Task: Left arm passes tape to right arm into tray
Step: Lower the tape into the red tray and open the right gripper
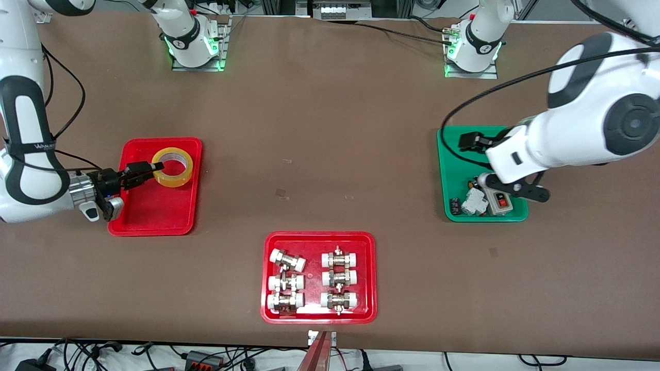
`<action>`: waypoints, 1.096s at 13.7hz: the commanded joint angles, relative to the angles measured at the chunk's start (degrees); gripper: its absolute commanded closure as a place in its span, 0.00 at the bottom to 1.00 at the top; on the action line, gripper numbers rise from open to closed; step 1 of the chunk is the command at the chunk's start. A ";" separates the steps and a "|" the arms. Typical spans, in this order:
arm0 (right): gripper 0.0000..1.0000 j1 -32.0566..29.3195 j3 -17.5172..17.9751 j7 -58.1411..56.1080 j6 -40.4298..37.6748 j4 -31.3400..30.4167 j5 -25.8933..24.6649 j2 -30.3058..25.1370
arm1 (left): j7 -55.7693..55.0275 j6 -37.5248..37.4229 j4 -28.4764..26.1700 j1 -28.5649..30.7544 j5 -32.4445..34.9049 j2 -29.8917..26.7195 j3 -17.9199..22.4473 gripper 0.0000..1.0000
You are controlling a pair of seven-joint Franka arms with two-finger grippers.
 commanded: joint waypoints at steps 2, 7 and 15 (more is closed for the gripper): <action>1.00 -0.96 1.15 -3.23 2.48 1.03 -4.25 1.22 | 1.98 -1.97 -0.72 4.00 1.39 -0.62 -0.15 0.00; 0.00 -0.70 1.24 -3.67 5.03 1.12 -8.03 2.10 | 5.23 -1.79 -0.63 3.39 11.56 -0.53 -0.76 0.00; 0.00 10.45 1.68 -2.54 10.40 1.91 -27.01 -6.68 | -6.54 -1.18 -1.60 3.30 8.17 -1.41 -0.94 0.00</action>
